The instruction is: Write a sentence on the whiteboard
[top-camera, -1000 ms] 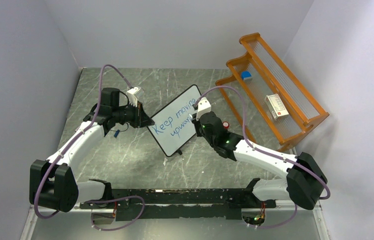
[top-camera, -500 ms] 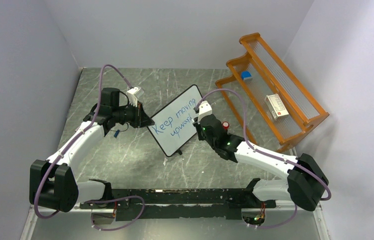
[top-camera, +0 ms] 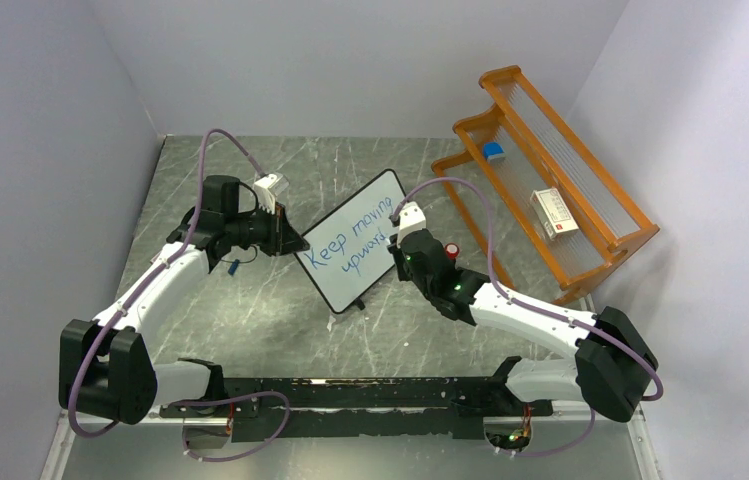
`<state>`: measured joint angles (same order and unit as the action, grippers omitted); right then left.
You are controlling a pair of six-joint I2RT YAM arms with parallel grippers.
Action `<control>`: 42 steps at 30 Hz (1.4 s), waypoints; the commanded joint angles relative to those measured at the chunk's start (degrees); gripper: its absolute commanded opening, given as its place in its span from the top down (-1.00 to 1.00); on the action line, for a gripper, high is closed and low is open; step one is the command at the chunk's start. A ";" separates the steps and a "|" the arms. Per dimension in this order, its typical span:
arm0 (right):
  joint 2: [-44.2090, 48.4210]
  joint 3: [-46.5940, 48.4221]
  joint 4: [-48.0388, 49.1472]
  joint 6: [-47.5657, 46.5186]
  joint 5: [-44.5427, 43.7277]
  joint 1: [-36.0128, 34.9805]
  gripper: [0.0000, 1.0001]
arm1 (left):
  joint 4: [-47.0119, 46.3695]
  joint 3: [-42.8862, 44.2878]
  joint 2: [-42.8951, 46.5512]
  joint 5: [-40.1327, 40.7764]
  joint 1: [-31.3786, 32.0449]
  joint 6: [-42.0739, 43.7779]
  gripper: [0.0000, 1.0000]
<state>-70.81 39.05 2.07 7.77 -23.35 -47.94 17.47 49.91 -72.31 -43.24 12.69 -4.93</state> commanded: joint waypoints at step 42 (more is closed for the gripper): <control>4.78 0.09 -0.22 1.25 -2.02 1.98 1.00 | 4.29 -0.95 -1.61 10.35 0.06 3.42 0.86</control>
<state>-70.37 38.33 4.01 8.16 -24.40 -46.33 17.47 49.91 -72.31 -43.24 12.71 -4.99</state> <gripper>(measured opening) 0.150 0.105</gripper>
